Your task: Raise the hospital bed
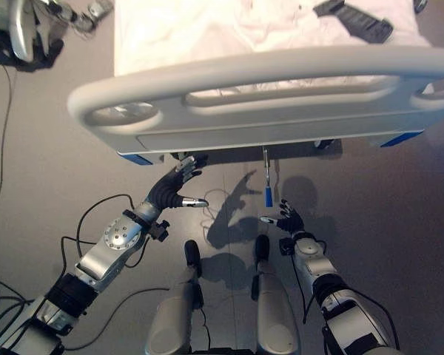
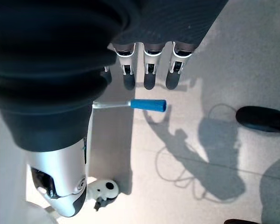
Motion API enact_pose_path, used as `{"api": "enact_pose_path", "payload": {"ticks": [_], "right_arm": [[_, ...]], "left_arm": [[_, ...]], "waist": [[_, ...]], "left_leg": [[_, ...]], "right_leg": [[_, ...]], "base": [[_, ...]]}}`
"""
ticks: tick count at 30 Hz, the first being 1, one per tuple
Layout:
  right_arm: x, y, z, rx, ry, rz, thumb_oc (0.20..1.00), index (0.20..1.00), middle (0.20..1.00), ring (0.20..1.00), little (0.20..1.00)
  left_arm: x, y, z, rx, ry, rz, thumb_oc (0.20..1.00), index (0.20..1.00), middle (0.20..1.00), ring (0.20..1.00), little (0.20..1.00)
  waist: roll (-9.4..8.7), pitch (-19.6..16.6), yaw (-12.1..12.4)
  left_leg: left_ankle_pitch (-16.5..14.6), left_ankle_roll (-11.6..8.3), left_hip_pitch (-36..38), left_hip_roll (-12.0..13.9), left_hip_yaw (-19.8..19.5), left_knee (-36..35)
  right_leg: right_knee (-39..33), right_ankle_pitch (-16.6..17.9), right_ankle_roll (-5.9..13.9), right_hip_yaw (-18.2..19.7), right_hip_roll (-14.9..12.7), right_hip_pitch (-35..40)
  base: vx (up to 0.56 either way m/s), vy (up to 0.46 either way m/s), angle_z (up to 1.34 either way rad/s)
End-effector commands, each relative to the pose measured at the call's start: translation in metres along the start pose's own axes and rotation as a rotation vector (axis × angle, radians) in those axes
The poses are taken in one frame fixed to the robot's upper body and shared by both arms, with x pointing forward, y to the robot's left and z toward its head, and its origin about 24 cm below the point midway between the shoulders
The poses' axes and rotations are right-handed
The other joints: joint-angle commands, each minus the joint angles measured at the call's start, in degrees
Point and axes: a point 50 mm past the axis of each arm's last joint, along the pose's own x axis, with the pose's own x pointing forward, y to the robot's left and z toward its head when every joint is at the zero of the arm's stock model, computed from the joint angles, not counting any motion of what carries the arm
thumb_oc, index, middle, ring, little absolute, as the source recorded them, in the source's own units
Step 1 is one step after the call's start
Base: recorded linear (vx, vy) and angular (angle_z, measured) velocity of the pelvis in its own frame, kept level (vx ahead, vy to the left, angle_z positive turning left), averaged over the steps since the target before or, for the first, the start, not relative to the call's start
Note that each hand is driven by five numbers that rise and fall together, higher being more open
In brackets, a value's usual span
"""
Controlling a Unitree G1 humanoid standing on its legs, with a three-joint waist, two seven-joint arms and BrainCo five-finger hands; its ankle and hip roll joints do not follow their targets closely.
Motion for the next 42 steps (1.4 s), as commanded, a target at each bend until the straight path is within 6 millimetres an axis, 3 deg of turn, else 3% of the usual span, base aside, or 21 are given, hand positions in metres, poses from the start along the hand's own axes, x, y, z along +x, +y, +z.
{"api": "enact_pose_path", "payload": {"ticks": [1,2,3,4,10,11,18,27,30,35,40,42], "right_arm": [[0.001,0.006,0.018,0.089,-0.097,0.004,1.0,1.0,1.0,1.0,1.0],[0.004,0.009,0.032,0.113,-0.144,0.005,1.0,1.0,1.0,1.0,1.0],[0.004,0.009,0.032,0.113,-0.144,0.005,1.0,1.0,1.0,1.0,1.0],[0.005,0.012,0.047,0.126,-0.198,0.016,1.0,1.0,1.0,1.0,1.0],[0.005,0.013,0.074,0.161,-0.292,0.025,1.0,1.0,1.0,1.0,1.0],[0.007,0.011,0.085,0.172,-0.324,0.009,1.0,1.0,1.0,1.0,1.0],[0.016,0.005,0.108,0.261,-0.361,-0.046,1.0,1.0,1.0,1.0,1.0],[0.023,-0.006,0.132,0.328,-0.384,-0.043,1.0,1.0,1.0,1.0,1.0],[0.023,-0.003,0.158,0.335,-0.443,-0.01,1.0,1.0,1.0,1.0,1.0],[0.022,-0.005,0.174,0.318,-0.486,0.001,1.0,1.0,1.0,1.0,1.0],[0.025,-0.004,0.182,0.284,-0.482,0.008,1.0,1.0,1.0,1.0,1.0],[0.032,-0.013,0.181,0.254,-0.437,-0.034,1.0,1.0,1.0,1.0,1.0]], "left_arm": [[-0.003,-0.002,0.034,0.044,-0.173,-0.021,1.0,1.0,1.0,1.0,1.0],[-0.001,0.001,0.049,0.036,-0.242,-0.016,1.0,1.0,1.0,1.0,1.0],[-0.001,0.001,0.049,0.036,-0.242,-0.015,1.0,1.0,1.0,1.0,1.0],[-0.001,0.001,0.062,0.028,-0.292,-0.025,1.0,1.0,1.0,1.0,1.0],[0.0,0.003,0.089,0.091,-0.388,-0.043,1.0,1.0,1.0,1.0,1.0],[0.001,0.004,0.103,0.103,-0.451,-0.039,1.0,1.0,1.0,1.0,1.0],[0.007,-0.003,0.124,0.058,-0.553,-0.033,1.0,1.0,1.0,1.0,1.0],[0.004,-0.003,0.126,0.009,-0.572,-0.017,1.0,1.0,1.0,1.0,1.0],[0.002,0.0,0.127,0.0,-0.568,-0.004,1.0,1.0,1.0,1.0,1.0],[-0.004,0.003,0.126,0.002,-0.564,0.02,1.0,1.0,1.0,1.0,1.0],[-0.005,0.002,0.126,-0.014,-0.57,0.028,1.0,1.0,1.0,1.0,1.0],[-0.005,0.0,0.126,-0.03,-0.574,0.027,1.0,1.0,1.0,1.0,1.0]], "waist": [[-2.17,-1.1,-0.5],[-2.06,0.3,-0.6],[-2.07,0.3,-0.6],[-2.39,0.6,-0.7],[-2.28,0.6,-1.0],[-2.09,0.6,-1.0],[-2.13,0.6,-0.8],[-2.69,0.6,-0.4],[-2.96,0.6,-0.3],[-3.46,0.6,-0.2],[-3.73,0.6,0.0],[-3.58,0.6,0.3]], "left_leg": [[-1.2,0.22,-2.5,-0.2,-2.2,4.8],[-1.4,0.09,-4.4,-0.2,-2.2,5.5],[-1.4,0.09,-4.4,-0.2,-2.2,5.6],[-1.2,0.12,-7.4,-0.3,-2.2,6.3],[-1.7,0.07,-15.1,-0.9,-2.3,8.5],[-1.7,0.15,-17.7,-1.1,-2.3,9.1],[-2.2,0.43,-23.0,-1.7,-2.2,10.1],[-2.3,0.5,-25.2,-2.0,-2.2,9.5],[-2.3,0.37,-25.8,-2.0,-2.1,9.4],[-2.5,0.41,-26.0,-2.1,-2.0,9.1],[-2.5,0.46,-25.9,-2.1,-1.9,8.8],[-2.5,0.5,-25.7,-2.2,-2.1,8.5]], "right_leg": [[0.4,2.2,5.09,-1.2,-1.9,-2.0],[1.1,2.2,5.07,-1.0,-1.9,-4.2],[1.1,2.2,5.07,-1.0,-1.9,-4.2],[1.3,2.9,5.02,-0.8,-1.8,-6.9],[2.2,3.4,5.04,-0.5,-2.6,-13.6],[2.6,3.7,5.07,-0.4,-2.8,-16.1],[2.3,4.4,5.08,-0.4,-3.1,-20.6],[1.3,4.6,4.9,-0.9,-3.2,-22.4],[1.2,4.5,4.81,-0.9,-3.1,-23.0],[0.8,4.4,4.82,-0.9,-3.0,-23.0],[0.5,4.4,4.79,-1.0,-2.9,-23.0],[0.4,4.3,4.77,-1.1,-2.9,-22.8]], "base": [[-0.08,0.046,0.0],[-0.03,0.016,0.0],[-0.07,0.013,0.0],[-0.04,-0.003,0.01],[-0.01,0.009,0.03],[0.0,0.026,0.08],[0.01,0.016,0.04],[0.0,0.0,0.0],[0.02,0.003,0.01],[0.0,0.0,0.0],[0.0,0.003,0.01],[0.0,0.0,0.0]]}}
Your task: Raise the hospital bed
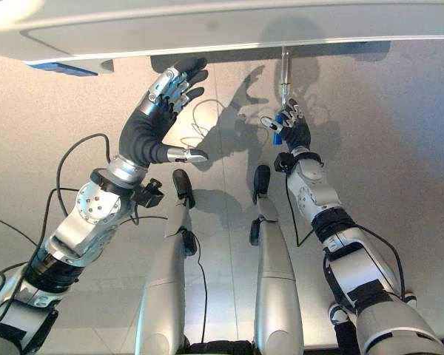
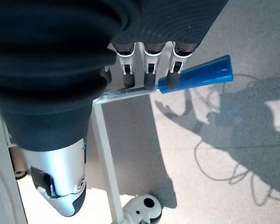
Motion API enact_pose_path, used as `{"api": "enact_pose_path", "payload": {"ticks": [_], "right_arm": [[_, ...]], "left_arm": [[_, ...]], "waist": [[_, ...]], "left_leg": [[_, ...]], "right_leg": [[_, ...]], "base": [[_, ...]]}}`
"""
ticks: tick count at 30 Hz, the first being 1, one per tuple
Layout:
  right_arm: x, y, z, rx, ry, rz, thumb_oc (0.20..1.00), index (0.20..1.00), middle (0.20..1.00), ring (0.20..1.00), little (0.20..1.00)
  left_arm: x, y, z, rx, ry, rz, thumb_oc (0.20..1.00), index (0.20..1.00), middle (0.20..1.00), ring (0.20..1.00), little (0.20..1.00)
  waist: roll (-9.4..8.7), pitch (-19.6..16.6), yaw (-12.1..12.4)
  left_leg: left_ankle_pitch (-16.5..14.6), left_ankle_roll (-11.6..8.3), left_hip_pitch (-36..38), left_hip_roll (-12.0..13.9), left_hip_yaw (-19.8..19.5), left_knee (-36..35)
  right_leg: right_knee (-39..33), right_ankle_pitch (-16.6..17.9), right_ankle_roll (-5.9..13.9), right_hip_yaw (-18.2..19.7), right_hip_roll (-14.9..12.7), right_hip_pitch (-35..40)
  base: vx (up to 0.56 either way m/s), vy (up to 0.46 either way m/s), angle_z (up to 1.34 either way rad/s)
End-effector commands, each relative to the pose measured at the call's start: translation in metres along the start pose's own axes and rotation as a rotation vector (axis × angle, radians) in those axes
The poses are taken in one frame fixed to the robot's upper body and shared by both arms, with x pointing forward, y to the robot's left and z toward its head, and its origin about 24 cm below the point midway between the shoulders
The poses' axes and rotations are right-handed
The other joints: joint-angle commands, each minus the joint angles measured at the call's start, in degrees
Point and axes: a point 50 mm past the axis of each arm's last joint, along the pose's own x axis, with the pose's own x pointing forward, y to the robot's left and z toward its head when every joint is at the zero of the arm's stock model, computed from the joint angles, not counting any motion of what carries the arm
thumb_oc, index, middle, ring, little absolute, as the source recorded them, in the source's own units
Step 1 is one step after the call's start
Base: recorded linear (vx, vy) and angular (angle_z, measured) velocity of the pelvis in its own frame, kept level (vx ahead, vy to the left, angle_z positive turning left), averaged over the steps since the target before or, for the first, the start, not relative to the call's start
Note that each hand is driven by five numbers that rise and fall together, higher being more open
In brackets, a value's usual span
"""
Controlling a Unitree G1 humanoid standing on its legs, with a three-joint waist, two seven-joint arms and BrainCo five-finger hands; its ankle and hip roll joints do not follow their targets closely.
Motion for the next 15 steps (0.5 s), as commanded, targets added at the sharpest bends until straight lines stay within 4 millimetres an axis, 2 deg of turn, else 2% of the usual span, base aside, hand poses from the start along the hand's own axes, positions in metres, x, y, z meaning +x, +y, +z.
{"api": "enact_pose_path", "payload": {"ticks": [1,6,9,15], "right_arm": [[0.011,-0.006,0.013,-0.034,-0.012,-0.02,1.0,1.0,1.0,1.0,1.0],[0.02,-0.025,0.011,-0.113,0.071,-0.1,1.0,1.0,1.0,1.0,1.0],[0.019,-0.04,0.003,-0.141,0.137,-0.163,1.0,1.0,1.0,1.0,1.0],[0.015,-0.053,-0.011,-0.16,0.208,-0.218,1.0,1.0,1.0,1.0,1.0]], "left_arm": [[-0.004,-0.009,0.036,-0.042,-0.171,-0.038,1.0,1.0,1.0,1.0,1.0],[-0.003,-0.012,0.039,-0.071,-0.196,-0.042,1.0,1.0,1.0,1.0,1.0],[-0.002,-0.014,0.04,-0.088,-0.205,-0.042,1.0,1.0,1.0,1.0,1.0],[0.002,-0.016,0.042,-0.095,-0.22,-0.05,1.0,1.0,1.0,1.0,1.0]], "waist": [[-2.7,-1.1,1.7],[-2.0,-1.1,2.3],[-1.36,-1.1,2.9],[-0.7,-1.1,3.2]], "left_leg": [[-3.8,-0.12,-0.5,-0.7,0.1,3.6],[-3.8,-0.05,-0.9,-0.9,0.0,3.5],[-3.8,0.02,-1.2,-1.0,-0.1,3.4],[-3.9,0.19,-1.3,-1.1,-0.1,3.2]], "right_leg": [[-8.0,5.5,5.39,-0.3,-0.4,3.1],[-8.0,5.3,5.41,-0.6,-0.4,2.9],[-7.9,5.2,5.44,-0.6,-0.4,2.7],[-7.9,5.0,5.45,-0.7,-0.4,2.5]], "base": [[0.0,0.0,0.0],[0.0,0.0,0.0],[0.01,0.009,0.04],[0.0,0.0,0.0]]}}
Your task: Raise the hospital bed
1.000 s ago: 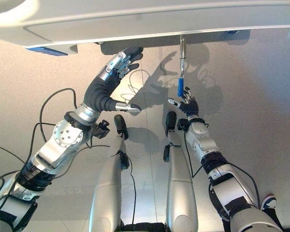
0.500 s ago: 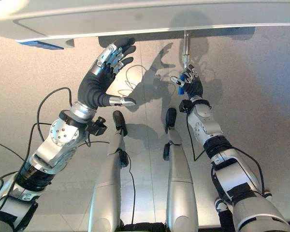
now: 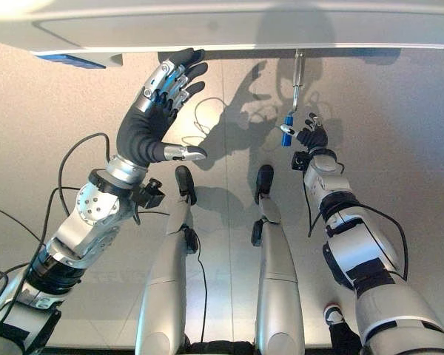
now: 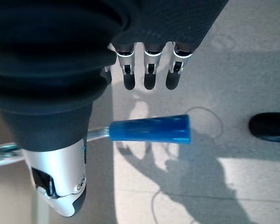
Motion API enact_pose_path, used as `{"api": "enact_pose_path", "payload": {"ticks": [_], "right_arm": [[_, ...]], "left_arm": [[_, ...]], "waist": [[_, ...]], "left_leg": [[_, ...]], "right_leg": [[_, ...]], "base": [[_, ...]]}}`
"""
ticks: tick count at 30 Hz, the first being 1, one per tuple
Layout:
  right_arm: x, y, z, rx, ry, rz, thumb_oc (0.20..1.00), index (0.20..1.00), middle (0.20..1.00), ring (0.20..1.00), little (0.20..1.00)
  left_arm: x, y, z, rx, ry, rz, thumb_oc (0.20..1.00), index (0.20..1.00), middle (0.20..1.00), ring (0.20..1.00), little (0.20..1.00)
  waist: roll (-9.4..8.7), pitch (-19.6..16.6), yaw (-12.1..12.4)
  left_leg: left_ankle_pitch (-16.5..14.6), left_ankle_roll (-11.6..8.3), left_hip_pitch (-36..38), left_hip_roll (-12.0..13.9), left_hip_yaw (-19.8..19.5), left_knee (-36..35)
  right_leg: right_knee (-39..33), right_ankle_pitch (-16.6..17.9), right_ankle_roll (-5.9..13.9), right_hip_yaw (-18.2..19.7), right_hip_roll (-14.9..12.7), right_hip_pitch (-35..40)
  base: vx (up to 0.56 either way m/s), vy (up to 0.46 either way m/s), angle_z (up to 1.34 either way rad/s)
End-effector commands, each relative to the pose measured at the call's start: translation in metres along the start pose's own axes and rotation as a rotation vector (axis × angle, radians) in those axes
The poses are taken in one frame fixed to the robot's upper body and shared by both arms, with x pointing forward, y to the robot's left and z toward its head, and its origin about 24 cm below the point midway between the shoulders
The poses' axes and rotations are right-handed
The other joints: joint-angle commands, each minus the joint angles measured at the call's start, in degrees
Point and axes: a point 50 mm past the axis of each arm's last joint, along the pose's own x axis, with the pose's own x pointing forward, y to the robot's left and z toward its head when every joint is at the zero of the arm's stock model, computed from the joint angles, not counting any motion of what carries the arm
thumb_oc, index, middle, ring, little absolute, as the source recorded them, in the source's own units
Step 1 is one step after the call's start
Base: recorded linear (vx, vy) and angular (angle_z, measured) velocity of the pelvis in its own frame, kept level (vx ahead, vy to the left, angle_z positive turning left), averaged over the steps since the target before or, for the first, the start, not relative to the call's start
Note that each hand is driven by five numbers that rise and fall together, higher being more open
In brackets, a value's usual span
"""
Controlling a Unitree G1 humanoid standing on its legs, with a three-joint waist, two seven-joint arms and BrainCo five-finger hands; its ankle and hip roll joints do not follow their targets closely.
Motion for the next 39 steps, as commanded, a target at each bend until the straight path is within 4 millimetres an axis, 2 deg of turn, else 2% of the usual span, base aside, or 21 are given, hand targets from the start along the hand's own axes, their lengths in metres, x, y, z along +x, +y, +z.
{"api": "enact_pose_path", "payload": {"ticks": [1,6,13,14,15,17,22,36,37,38,39], "right_arm": [[0.001,-0.006,0.002,-0.022,0.005,-0.018,1.0,1.0,1.0,1.0,1.0],[0.0,-0.01,-0.007,-0.04,0.042,-0.034,1.0,1.0,1.0,1.0,1.0],[0.0,0.005,-0.007,-0.041,0.029,0.022,1.0,1.0,1.0,1.0,1.0],[-0.001,0.015,-0.001,-0.025,0.0,0.065,1.0,1.0,1.0,1.0,1.0],[-0.001,0.015,-0.001,-0.025,0.0,0.065,1.0,1.0,1.0,1.0,1.0],[-0.003,0.03,0.008,0.005,-0.05,0.131,1.0,1.0,1.0,1.0,1.0],[-0.006,0.044,0.023,0.02,-0.116,0.203,1.0,1.0,1.0,1.0,1.0],[-0.004,0.052,0.044,0.009,-0.161,0.222,1.0,1.0,1.0,1.0,1.0],[-0.004,0.051,0.045,0.007,-0.163,0.219,0.784,0.784,0.784,0.784,0.784],[-0.004,0.051,0.046,0.002,-0.162,0.219,0.47,0.47,0.47,0.47,0.47],[-0.004,0.051,0.046,0.002,-0.162,0.219,0.2,0.2,0.2,0.2,0.2]], "left_arm": [[0.0,-0.015,0.037,-0.045,-0.193,-0.06,1.0,1.0,1.0,1.0,1.0],[0.002,-0.015,0.037,-0.043,-0.2,-0.058,1.0,1.0,1.0,1.0,1.0],[0.003,-0.015,0.037,-0.037,-0.203,-0.06,1.0,1.0,1.0,1.0,1.0],[0.003,-0.015,0.038,-0.035,-0.204,-0.06,1.0,1.0,1.0,1.0,1.0],[0.003,-0.015,0.038,-0.035,-0.204,-0.06,1.0,1.0,1.0,1.0,1.0],[0.002,-0.014,0.039,-0.029,-0.204,-0.062,1.0,1.0,1.0,1.0,1.0],[-0.002,-0.012,0.039,-0.027,-0.194,-0.055,1.0,1.0,1.0,1.0,1.0],[-0.004,-0.012,0.04,-0.045,-0.192,-0.051,1.0,1.0,1.0,1.0,1.0],[-0.004,-0.011,0.04,-0.043,-0.193,-0.049,1.0,1.0,1.0,1.0,1.0],[-0.004,-0.011,0.04,-0.043,-0.194,-0.047,1.0,1.0,1.0,1.0,1.0],[-0.004,-0.011,0.04,-0.042,-0.194,-0.047,1.0,1.0,1.0,1.0,1.0]], "waist": [[-0.52,-1.0,1.4],[-0.34,-1.0,1.4],[-0.7,-1.0,1.2],[-0.88,-1.0,1.1],[-0.89,-1.0,1.1],[-1.35,-1.0,0.8],[-1.73,-1.0,0.8],[-1.36,-1.0,1.7],[-1.32,-1.0,1.8],[-1.26,-1.0,1.8],[-1.25,-1.0,1.8]], "left_leg": [[-4.0,0.21,-0.3,-1.1,0.9,3.3],[-4.1,0.32,-0.3,-1.1,1.1,3.3],[-4.0,0.29,0.1,-1.1,1.2,3.1],[-4.0,0.27,0.1,-1.0,1.2,3.2],[-4.0,0.27,0.1,-1.0,1.2,3.2],[-4.0,0.12,0.2,-0.9,1.2,3.2],[-4.0,0.01,0.3,-0.8,1.1,3.3],[-3.9,0.14,-0.2,-1.1,0.8,3.1],[-4.0,0.16,-0.3,-1.1,0.8,3.2],[-4.0,0.17,-0.4,-1.1,0.7,3.3],[-4.0,0.17,-0.4,-1.1,0.7,3.3]], "right_leg": [[-7.0,4.9,5.42,0.1,-0.4,2.6],[-6.9,4.9,5.37,0.2,-0.3,2.3],[-7.0,4.9,5.33,0.4,-0.1,2.4],[-7.0,4.9,5.3,0.4,-0.1,2.5],[-7.0,4.9,5.29,0.4,-0.1,2.5],[-7.1,4.9,5.27,0.4,0.0,2.7],[-7.0,4.9,5.26,0.3,0.1,2.9],[-6.8,4.9,5.39,-0.1,-0.2,2.7],[-6.8,4.9,5.37,-0.2,-0.2,2.7],[-6.8,4.9,5.35,-0.2,-0.2,2.7],[-6.8,4.9,5.35,-0.2,-0.2,2.7]], "base": [[0.0,0.0,0.0],[0.0,0.0,0.0],[0.0,0.0,0.0],[0.0,0.0,0.0],[0.0,0.0,0.0],[0.0,0.0,0.0],[0.0,0.0,0.0],[0.0,0.0,0.0],[0.0,0.0,0.0],[0.0,0.0,0.0],[0.0,0.0,0.0]]}}
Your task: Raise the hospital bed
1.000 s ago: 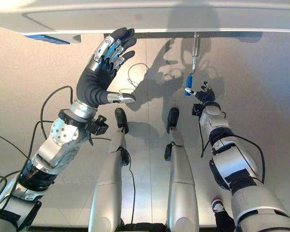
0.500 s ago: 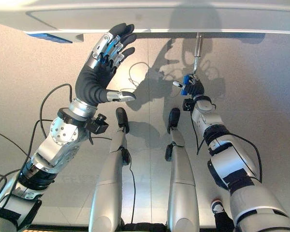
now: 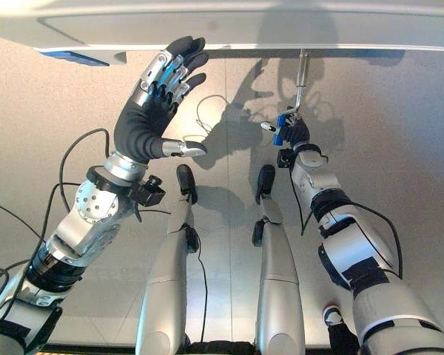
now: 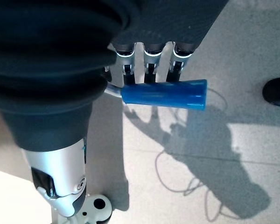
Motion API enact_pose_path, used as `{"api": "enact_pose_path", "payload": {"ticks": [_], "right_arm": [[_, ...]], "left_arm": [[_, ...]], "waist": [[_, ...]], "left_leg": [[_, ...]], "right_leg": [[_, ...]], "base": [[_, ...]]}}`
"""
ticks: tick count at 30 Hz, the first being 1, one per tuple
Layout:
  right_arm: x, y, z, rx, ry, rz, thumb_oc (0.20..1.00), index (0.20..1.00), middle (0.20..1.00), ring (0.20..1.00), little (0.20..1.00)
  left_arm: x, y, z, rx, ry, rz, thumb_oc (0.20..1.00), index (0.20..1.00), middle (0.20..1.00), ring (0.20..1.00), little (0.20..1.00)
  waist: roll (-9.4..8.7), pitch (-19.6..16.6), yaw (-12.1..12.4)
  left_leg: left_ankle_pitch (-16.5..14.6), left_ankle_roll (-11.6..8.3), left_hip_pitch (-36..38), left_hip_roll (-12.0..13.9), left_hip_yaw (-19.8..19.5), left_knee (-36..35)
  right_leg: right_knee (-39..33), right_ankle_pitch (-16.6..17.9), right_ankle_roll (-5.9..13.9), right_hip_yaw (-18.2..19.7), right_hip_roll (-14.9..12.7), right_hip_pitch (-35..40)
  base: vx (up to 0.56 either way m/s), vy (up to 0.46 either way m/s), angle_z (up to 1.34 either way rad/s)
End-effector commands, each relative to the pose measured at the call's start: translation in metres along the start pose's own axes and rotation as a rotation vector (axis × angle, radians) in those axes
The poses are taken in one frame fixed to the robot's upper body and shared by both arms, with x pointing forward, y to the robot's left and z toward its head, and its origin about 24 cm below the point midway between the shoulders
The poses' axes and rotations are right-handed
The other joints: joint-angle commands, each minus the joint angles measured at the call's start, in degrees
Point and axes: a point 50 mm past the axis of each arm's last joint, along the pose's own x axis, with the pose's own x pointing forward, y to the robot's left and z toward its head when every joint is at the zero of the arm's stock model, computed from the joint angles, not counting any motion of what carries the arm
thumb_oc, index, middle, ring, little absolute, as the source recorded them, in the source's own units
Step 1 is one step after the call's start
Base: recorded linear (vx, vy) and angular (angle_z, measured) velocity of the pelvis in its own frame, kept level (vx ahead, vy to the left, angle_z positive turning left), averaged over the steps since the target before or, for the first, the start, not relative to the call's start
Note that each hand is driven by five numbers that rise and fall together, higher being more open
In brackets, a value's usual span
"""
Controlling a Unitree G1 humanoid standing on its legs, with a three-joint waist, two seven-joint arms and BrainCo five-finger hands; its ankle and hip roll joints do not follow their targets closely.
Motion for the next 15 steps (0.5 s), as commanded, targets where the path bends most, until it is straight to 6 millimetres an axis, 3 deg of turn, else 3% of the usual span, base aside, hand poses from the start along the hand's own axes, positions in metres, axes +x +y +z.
{"api": "enact_pose_path", "payload": {"ticks": [1,11,15], "right_arm": [[0.004,0.012,0.024,0.012,-0.079,0.045,0.2,0.2,0.2,0.2,0.2],[0.003,0.014,0.022,0.049,-0.081,0.053,0.2,0.2,0.2,0.2,0.2],[-0.001,0.024,0.029,0.119,-0.135,0.109,0.2,0.2,0.2,0.2,0.2]], "left_arm": [[-0.005,-0.011,0.036,-0.028,-0.174,-0.053,1.0,1.0,1.0,1.0,1.0],[-0.005,-0.012,0.035,-0.029,-0.174,-0.048,1.0,1.0,1.0,1.0,1.0],[-0.005,-0.01,0.035,-0.026,-0.171,-0.041,1.0,1.0,1.0,1.0,1.0]], "waist": [[-1.17,-1.0,1.0],[-1.12,-1.0,1.0],[-1.23,-1.0,0.6]], "left_leg": [[-4.0,0.24,-0.3,-1.2,0.8,3.3],[-4.1,0.29,-0.5,-1.3,0.8,3.6],[-4.1,0.17,-0.3,-1.2,0.9,3.4]], "right_leg": [[-6.7,4.8,5.35,0.1,-0.2,2.7],[-6.3,4.6,5.26,0.1,-0.2,2.5],[-6.3,4.7,5.26,0.2,-0.2,2.4]], "base": [[0.0,0.0,0.0],[0.0,0.0,0.0],[0.0,0.0,0.0]]}}
